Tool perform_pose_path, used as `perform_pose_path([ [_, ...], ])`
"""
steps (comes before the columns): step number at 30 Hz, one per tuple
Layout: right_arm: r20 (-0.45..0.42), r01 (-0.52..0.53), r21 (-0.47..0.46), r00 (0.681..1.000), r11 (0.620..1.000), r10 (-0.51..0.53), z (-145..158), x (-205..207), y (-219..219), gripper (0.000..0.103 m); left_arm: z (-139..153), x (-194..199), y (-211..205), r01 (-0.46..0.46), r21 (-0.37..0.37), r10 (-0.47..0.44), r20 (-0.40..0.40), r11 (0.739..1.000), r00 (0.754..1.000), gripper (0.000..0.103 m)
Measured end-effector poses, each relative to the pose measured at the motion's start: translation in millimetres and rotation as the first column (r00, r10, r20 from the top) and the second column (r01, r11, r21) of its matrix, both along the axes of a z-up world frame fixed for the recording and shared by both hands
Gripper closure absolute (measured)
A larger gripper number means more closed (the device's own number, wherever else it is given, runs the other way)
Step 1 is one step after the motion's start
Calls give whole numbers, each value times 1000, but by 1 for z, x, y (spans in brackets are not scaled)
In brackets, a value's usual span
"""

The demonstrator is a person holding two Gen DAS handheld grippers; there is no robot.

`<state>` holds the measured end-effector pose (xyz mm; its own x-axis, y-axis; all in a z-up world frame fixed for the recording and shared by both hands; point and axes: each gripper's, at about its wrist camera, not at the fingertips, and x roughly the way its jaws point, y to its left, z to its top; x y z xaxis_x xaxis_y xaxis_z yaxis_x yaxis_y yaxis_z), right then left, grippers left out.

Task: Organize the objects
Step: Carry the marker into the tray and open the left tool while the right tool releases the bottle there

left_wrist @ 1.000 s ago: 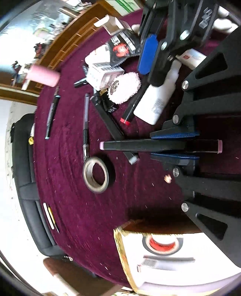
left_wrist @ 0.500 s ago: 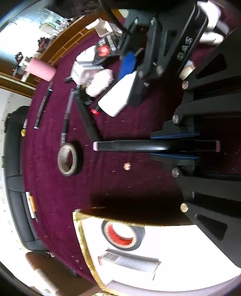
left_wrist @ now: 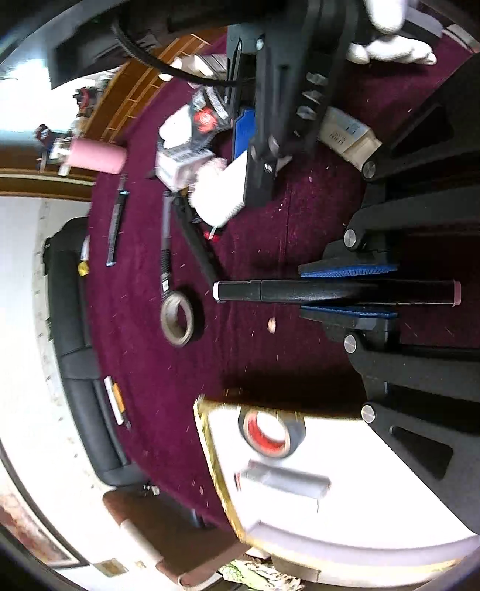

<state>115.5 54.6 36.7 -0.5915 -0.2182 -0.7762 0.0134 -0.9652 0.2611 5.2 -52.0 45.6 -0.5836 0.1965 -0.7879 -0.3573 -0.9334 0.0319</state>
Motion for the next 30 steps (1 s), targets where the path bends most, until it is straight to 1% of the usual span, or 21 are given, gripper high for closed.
perform_pose_path([
  [4, -36, -43, -60, 999, 997, 40, 24, 1, -15, 75, 26, 7, -32, -42, 23, 44, -58, 999, 997, 92],
  [5, -42, -63, -88, 997, 994, 59, 31, 0, -21, 75, 32, 8, -38, -55, 23, 56, -71, 998, 996, 92],
  [8, -36, -118, -157, 993, 981, 113, 39, -10, -45, 75, 50, 7, -69, -105, 30, 107, -113, 994, 988, 92],
  [12, 3, -157, -232, 987, 960, 162, 37, -35, -76, 75, 57, -8, -112, -185, 2, 184, -139, 983, 973, 91],
  [16, 51, -170, -285, 980, 944, 191, 24, -65, -109, 75, 48, -33, -151, -257, -44, 249, -140, 965, 958, 91],
  [20, 107, -159, -311, 974, 937, 200, 7, -89, -137, 75, 28, -60, -185, -321, -89, 310, -114, 943, 944, 91],
  [24, 153, -132, -279, 972, 951, 180, -10, -111, -157, 75, 6, -85, -205, -343, -109, 336, -77, 933, 939, 91],
  [28, 182, -112, -238, 971, 965, 158, -22, -123, -162, 75, -6, -93, -217, -348, -103, 344, -54, 932, 937, 91],
  [30, 164, -114, -210, 975, 971, 150, -20, -124, -164, 75, -7, -93, -221, -345, -102, 342, -47, 933, 938, 91],
])
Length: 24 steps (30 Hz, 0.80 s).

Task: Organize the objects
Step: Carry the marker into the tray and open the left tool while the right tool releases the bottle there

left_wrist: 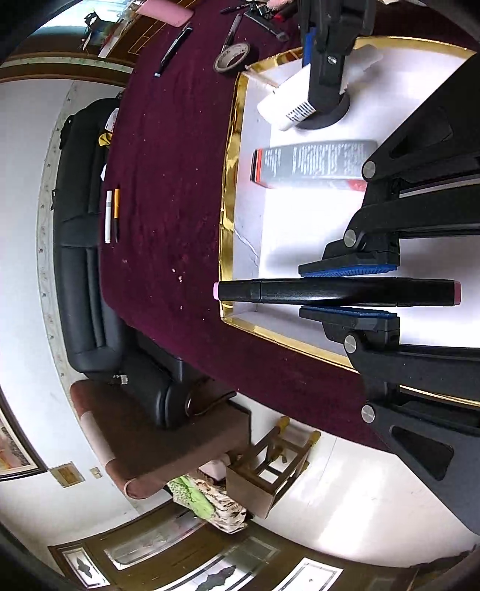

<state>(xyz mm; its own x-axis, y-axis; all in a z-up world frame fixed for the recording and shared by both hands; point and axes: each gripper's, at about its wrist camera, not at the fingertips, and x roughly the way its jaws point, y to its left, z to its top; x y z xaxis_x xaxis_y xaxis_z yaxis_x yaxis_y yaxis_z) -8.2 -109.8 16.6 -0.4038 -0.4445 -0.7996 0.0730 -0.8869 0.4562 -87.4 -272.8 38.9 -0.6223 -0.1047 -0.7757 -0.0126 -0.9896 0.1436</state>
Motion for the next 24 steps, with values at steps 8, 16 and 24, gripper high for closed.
perform_pose_path([
  [8, -19, 1, 48, 1000, 999, 0, 2, -1, -8, 74, -2, -4, 3, 3, -16, -3, 2, 1000, 1000, 91],
  [16, -73, -6, 38, 997, 999, 9, 14, 7, -8, 71, 7, 4, 2, -30, -56, 29, -33, 998, 999, 90],
  [24, -192, 27, 24, 981, 999, -22, 46, 37, 13, 66, 36, 37, 17, -39, -80, 30, -117, 996, 993, 75],
])
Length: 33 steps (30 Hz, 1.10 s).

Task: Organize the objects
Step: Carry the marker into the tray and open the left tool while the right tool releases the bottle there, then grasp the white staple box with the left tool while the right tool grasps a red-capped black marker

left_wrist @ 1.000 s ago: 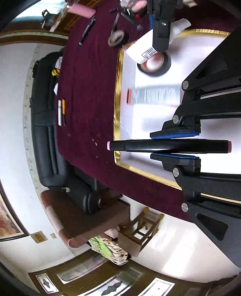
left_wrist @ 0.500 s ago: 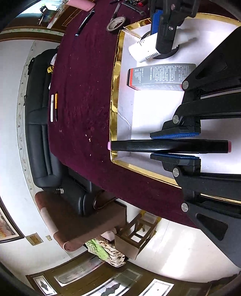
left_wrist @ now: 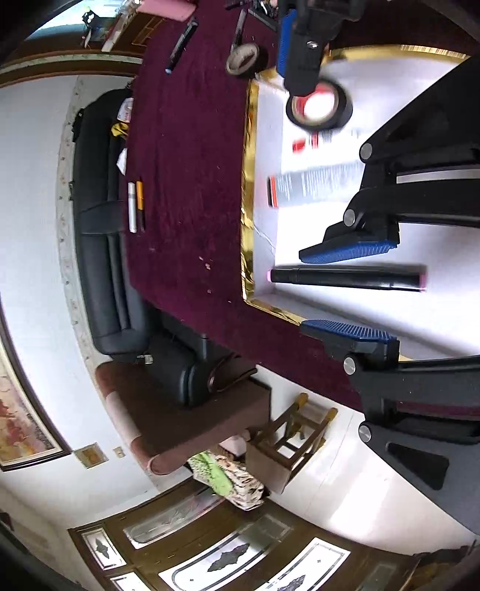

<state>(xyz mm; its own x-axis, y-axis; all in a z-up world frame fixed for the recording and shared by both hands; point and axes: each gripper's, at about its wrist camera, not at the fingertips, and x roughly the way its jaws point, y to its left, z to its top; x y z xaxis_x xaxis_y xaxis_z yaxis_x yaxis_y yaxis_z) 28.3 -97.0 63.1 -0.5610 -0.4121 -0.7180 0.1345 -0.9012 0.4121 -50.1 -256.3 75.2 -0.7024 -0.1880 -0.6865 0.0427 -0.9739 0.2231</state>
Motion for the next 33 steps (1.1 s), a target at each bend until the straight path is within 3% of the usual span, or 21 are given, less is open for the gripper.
perform_pose_path([
  [4, -31, 30, -8, 999, 1000, -30, 9, 23, 23, 63, 20, 20, 15, 20, 1, -20, -45, 1000, 999, 66],
  [15, -52, 159, -49, 985, 986, -162, 11, 90, 113, 63, 53, 62, 99, 137, -62, -144, -124, 989, 982, 65],
  [26, -72, 291, -90, 952, 953, -298, 5, 142, 205, 62, 55, 93, 202, 281, -128, -295, -114, 951, 949, 63],
  [28, -71, 314, -102, 944, 944, -322, 3, 151, 220, 62, 53, 99, 219, 303, -140, -319, -112, 943, 941, 55],
  [33, -60, 366, -128, 925, 922, -375, -4, 165, 248, 60, 45, 108, 253, 350, -160, -366, -84, 923, 927, 54],
])
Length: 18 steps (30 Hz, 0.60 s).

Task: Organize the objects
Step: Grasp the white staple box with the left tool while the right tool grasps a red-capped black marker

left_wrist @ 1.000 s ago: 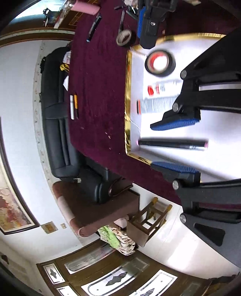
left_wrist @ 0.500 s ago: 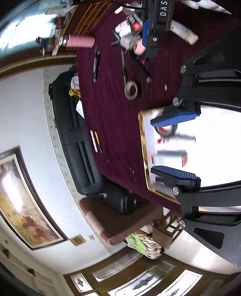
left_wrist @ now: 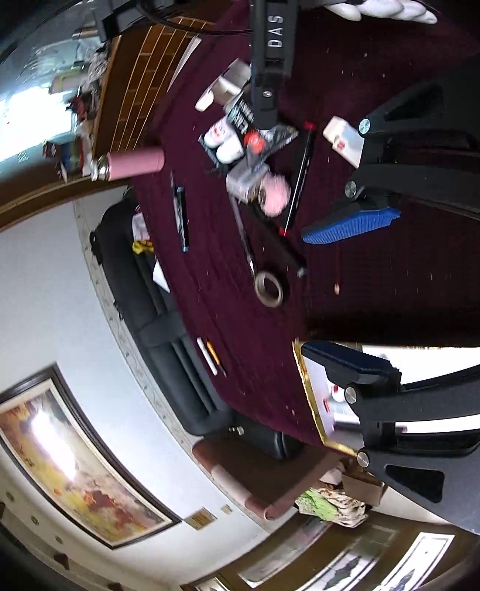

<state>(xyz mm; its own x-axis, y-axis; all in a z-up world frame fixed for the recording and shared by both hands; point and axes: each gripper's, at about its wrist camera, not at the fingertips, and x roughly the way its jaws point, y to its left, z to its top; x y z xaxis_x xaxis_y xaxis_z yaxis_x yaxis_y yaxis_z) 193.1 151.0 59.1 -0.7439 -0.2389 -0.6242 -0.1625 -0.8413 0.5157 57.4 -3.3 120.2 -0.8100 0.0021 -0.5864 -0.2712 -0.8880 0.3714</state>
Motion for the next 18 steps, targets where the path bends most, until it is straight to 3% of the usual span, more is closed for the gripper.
perform_pose_path([
  [10, 12, 42, -45, 999, 998, -41, -14, 7, 27, 60, -22, -1, 30, 33, -19, -31, 81, 999, 996, 54],
  [18, 28, 54, -62, 998, 997, -53, -21, 9, 39, 60, -71, -11, 35, 141, 45, -148, 254, 989, 956, 55],
])
